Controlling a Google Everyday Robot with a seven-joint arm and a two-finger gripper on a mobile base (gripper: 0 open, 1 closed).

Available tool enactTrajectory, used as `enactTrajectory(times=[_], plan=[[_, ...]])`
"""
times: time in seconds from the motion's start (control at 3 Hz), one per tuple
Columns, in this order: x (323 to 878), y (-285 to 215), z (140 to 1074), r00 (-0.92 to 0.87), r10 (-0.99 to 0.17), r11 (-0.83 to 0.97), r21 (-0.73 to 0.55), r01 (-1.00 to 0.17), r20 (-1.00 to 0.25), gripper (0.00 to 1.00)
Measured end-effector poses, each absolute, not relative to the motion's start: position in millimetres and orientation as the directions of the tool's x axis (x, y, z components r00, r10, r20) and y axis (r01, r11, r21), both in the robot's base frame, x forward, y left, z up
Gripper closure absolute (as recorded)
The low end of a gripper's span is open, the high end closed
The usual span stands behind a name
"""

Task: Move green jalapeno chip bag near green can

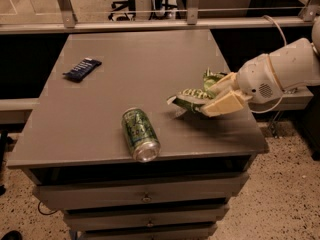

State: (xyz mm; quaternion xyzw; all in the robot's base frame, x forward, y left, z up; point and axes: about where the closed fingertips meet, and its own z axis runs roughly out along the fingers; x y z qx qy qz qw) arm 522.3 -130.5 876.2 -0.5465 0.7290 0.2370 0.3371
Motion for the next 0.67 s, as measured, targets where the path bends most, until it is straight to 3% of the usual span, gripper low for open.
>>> enactTrajectory(times=[0.67], plan=[[496,-124,851,-0.217,-0.627,0.241,0.079,-0.967,-0.748,1.00]])
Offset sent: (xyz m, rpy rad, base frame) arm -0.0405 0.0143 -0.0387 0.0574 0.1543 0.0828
